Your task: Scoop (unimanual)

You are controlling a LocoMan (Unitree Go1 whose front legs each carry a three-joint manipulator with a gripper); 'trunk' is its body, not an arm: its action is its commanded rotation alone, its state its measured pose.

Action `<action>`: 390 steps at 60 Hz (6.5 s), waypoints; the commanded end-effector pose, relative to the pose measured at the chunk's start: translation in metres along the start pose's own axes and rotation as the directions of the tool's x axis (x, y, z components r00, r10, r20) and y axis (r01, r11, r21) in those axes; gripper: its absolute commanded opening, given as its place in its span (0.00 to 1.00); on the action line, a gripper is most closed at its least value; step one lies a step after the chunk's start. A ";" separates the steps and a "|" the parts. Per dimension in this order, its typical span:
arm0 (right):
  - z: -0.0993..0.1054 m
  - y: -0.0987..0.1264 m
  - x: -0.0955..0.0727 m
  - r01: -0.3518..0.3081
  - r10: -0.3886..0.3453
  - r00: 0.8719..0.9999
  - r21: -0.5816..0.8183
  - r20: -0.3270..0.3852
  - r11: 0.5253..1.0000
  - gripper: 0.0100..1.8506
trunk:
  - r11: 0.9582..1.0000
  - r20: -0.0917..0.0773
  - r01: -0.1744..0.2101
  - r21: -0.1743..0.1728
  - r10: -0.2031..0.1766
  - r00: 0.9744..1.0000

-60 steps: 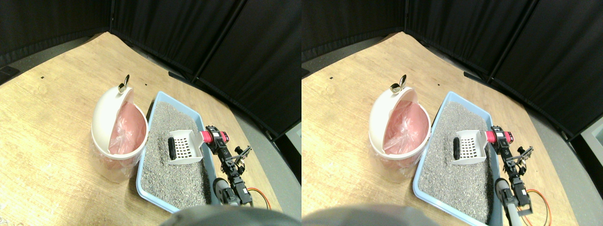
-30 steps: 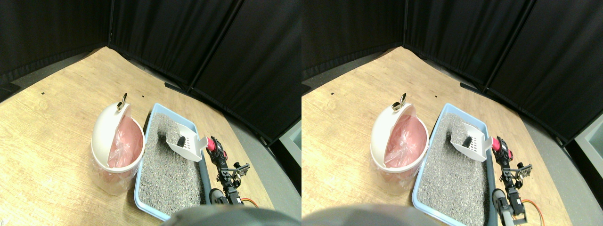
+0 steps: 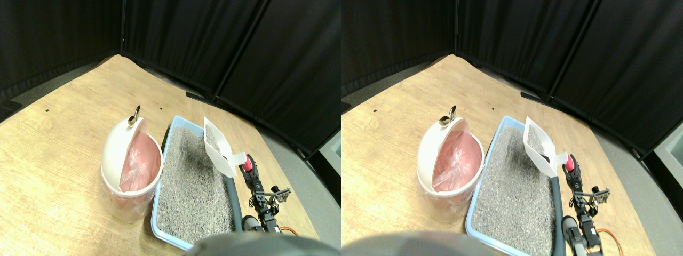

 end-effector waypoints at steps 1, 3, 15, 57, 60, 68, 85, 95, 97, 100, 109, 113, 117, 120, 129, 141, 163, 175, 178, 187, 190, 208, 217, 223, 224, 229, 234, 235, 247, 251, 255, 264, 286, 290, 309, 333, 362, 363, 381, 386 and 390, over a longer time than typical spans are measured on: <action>-0.003 0.000 -0.003 0.025 -0.034 0.998 0.188 0.047 0.982 0.03 | 1.000 0.008 0.004 0.017 -0.004 1.000; -0.005 0.000 -0.002 0.019 -0.028 0.999 0.186 0.043 0.982 0.03 | 1.000 0.008 0.004 0.017 -0.004 1.000; -0.005 0.004 -0.005 -0.036 0.035 0.999 0.042 0.016 0.998 0.03 | 1.000 0.009 0.005 0.016 -0.006 1.000; -0.009 0.020 -0.005 -0.066 0.069 0.996 0.050 -0.056 0.997 0.03 | 1.000 0.013 -0.018 -0.003 0.018 1.000; -0.009 0.023 -0.005 -0.059 0.066 0.996 0.125 -0.054 0.990 0.03 | 1.000 0.013 -0.025 -0.006 0.026 1.000; -0.006 0.028 -0.007 -0.088 0.094 0.993 0.083 -0.076 0.993 0.03 | 0.999 0.014 -0.035 -0.013 0.035 0.999; 0.002 0.047 -0.008 -0.209 0.190 0.973 -0.140 -0.134 0.968 0.03 | 0.998 0.019 -0.059 -0.033 0.060 0.998; 0.009 0.060 -0.003 -0.320 0.267 0.942 -0.299 -0.204 0.899 0.03 | 0.996 0.023 -0.081 -0.049 0.082 0.996; 0.011 0.065 -0.002 -0.330 0.268 0.938 -0.331 -0.220 0.884 0.03 | 0.995 0.023 -0.084 -0.051 0.086 0.996; 0.012 0.069 -0.002 -0.344 0.274 0.933 -0.357 -0.233 0.869 0.03 | 0.995 0.023 -0.087 -0.053 0.088 0.996; 0.016 0.085 0.003 -0.399 0.284 0.909 -0.438 -0.305 0.806 0.03 | 0.993 0.022 -0.100 -0.066 0.101 0.995; 0.017 0.093 0.007 -0.442 0.312 0.890 -0.464 -0.332 0.768 0.03 | 0.992 0.021 -0.103 -0.068 0.105 0.994; 0.019 0.098 0.009 -0.457 0.319 0.883 -0.474 -0.346 0.753 0.03 | 0.992 0.020 -0.106 -0.070 0.107 0.994; 0.020 0.103 0.010 -0.467 0.322 0.878 -0.486 -0.354 0.739 0.03 | 0.991 0.019 -0.109 -0.074 0.110 0.994; 0.019 0.114 0.016 -0.534 0.380 0.844 -0.540 -0.378 0.650 0.03 | 0.989 0.018 -0.124 -0.085 0.126 0.992; 0.017 0.129 0.022 -0.593 0.428 0.805 -0.586 -0.411 0.552 0.03 | 0.984 0.018 -0.145 -0.101 0.147 0.989; 0.007 0.149 0.032 -0.678 0.507 0.731 -0.573 -0.457 0.460 0.03 | 0.978 0.016 -0.168 -0.127 0.171 0.985; 0.001 0.154 0.034 -0.684 0.509 0.726 -0.560 -0.461 0.467 0.03 | 0.974 0.014 -0.180 -0.137 0.183 0.983; -0.001 0.156 0.034 -0.683 0.503 0.728 -0.558 -0.466 0.471 0.03 | 0.974 0.014 -0.180 -0.137 0.183 0.983; -0.006 0.161 0.033 -0.700 0.504 0.713 -0.537 -0.488 0.470 0.03 | 0.970 0.015 -0.196 -0.147 0.200 0.980; -0.008 0.163 0.032 -0.698 0.499 0.716 -0.535 -0.489 0.477 0.03 | 0.969 0.017 -0.199 -0.149 0.203 0.979; -0.013 0.176 0.031 -0.739 0.521 0.673 -0.510 -0.524 0.441 0.03 | 0.962 0.022 -0.216 -0.169 0.222 0.975; -0.016 0.184 0.032 -0.749 0.518 0.662 -0.507 -0.542 0.427 0.03 | 0.959 0.021 -0.220 -0.181 0.227 0.974; -0.019 0.187 0.032 -0.761 0.515 0.648 -0.509 -0.562 0.402 0.03 | 0.956 0.019 -0.225 -0.186 0.233 0.972; -0.019 0.187 0.032 -0.764 0.517 0.644 -0.509 -0.564 0.396 0.03 | 0.956 0.019 -0.225 -0.187 0.233 0.972; -0.022 0.190 0.032 -0.774 0.509 0.632 -0.513 -0.584 0.372 0.03 | 0.955 0.022 -0.226 -0.191 0.234 0.972; -0.023 0.194 0.032 -0.769 0.488 0.638 -0.523 -0.595 0.368 0.03 | 0.954 0.026 -0.230 -0.194 0.239 0.971; -0.023 0.195 0.032 -0.765 0.476 0.643 -0.528 -0.600 0.368 0.03 | 0.954 0.026 -0.230 -0.195 0.239 0.971; -0.025 0.204 0.031 -0.742 0.400 0.671 -0.579 -0.625 0.339 0.03 | 0.951 0.031 -0.233 -0.201 0.244 0.969; -0.027 0.207 0.030 -0.728 0.371 0.685 -0.614 -0.627 0.306 0.03 | 0.951 0.032 -0.232 -0.202 0.244 0.969; -0.028 0.209 0.030 -0.721 0.353 0.692 -0.628 -0.630 0.292 0.03 | 0.951 0.033 -0.232 -0.204 0.244 0.969; -0.029 0.212 0.028 -0.709 0.346 0.703 -0.653 -0.622 0.267 0.03 | 0.951 0.034 -0.233 -0.204 0.244 0.969; -0.025 0.218 0.023 -0.639 0.254 0.764 -0.750 -0.593 0.169 0.03 | 0.955 0.035 -0.221 -0.199 0.232 0.972; -0.023 0.219 0.022 -0.620 0.253 0.779 -0.763 -0.574 0.180 0.03 | 0.955 0.038 -0.220 -0.200 0.232 0.972; -0.020 0.220 0.026 -0.639 0.291 0.761 -0.747 -0.579 0.184 0.03 | 0.955 0.035 -0.219 -0.199 0.230 0.972; -0.011 0.189 0.030 -0.606 0.355 0.793 -0.703 -0.495 0.372 0.03 | 0.972 0.033 -0.184 -0.150 0.191 0.981; 0.023 0.096 0.018 -0.324 0.282 0.946 -0.514 -0.159 0.795 0.04 | 0.998 0.019 -0.058 -0.014 0.058 0.998; 0.024 0.091 0.018 -0.307 0.268 0.952 -0.493 -0.149 0.814 0.04 | 0.998 0.019 -0.054 -0.011 0.054 0.998; 0.035 0.036 0.011 -0.208 0.187 0.978 -0.507 -0.093 0.837 0.03 | 0.998 0.007 0.024 0.064 -0.025 1.000; 0.034 0.020 0.009 -0.168 0.149 0.986 -0.507 -0.078 0.845 0.03 | 0.996 0.004 0.040 0.084 -0.041 0.999; 0.034 0.008 0.009 -0.161 0.146 0.987 -0.507 -0.070 0.847 0.03 | 0.994 0.000 0.050 0.097 -0.051 0.999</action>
